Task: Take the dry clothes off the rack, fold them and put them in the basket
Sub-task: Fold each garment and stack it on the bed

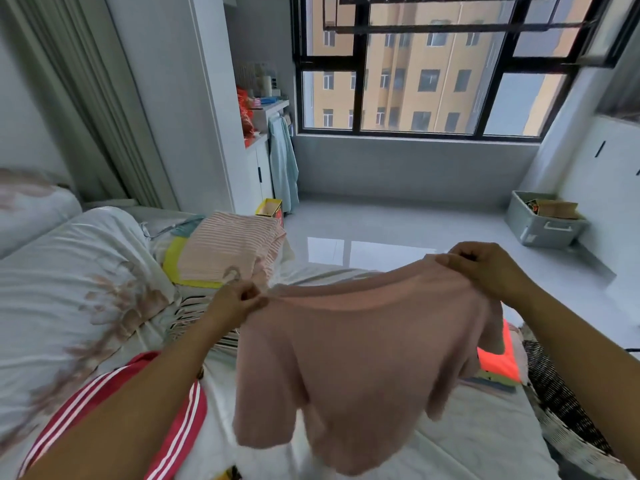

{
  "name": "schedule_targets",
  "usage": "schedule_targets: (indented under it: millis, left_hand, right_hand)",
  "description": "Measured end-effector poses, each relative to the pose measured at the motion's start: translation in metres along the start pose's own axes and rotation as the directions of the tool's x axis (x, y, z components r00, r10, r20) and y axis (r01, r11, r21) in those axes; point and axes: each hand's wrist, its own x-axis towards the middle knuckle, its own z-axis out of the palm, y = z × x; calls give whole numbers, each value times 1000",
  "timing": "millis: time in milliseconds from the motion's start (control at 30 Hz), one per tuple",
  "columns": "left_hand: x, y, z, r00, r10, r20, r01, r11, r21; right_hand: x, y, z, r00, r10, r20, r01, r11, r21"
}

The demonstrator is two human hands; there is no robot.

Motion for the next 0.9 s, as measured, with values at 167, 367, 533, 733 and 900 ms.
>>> schedule_targets:
  millis: [167,367,533,733,900]
  left_hand:
    - [-7,14,2,988,-111,-111,80,963,-257]
    - [-15,40,2,990,-67,-125,30,961,-275]
    - [-20,43,-9,997,5,-74,-20,979,-203]
    - [-29,30,-3,990,131,45,-138,962,236]
    - [-31,29,17,959,58,-277,-68,997,-24]
  right_hand:
    - [-6,11,-11,963,69,260,-38,992,-121]
    - [-7,40,-24,963,133,232,-70,962,-264]
    - [-26,63,-21,988,146,52,-128,958,-258]
    - [-61,58,-9,983,34,-181,-59,989,-137]
    - [-78,44,-11,961,107,-253,-165,962,-218]
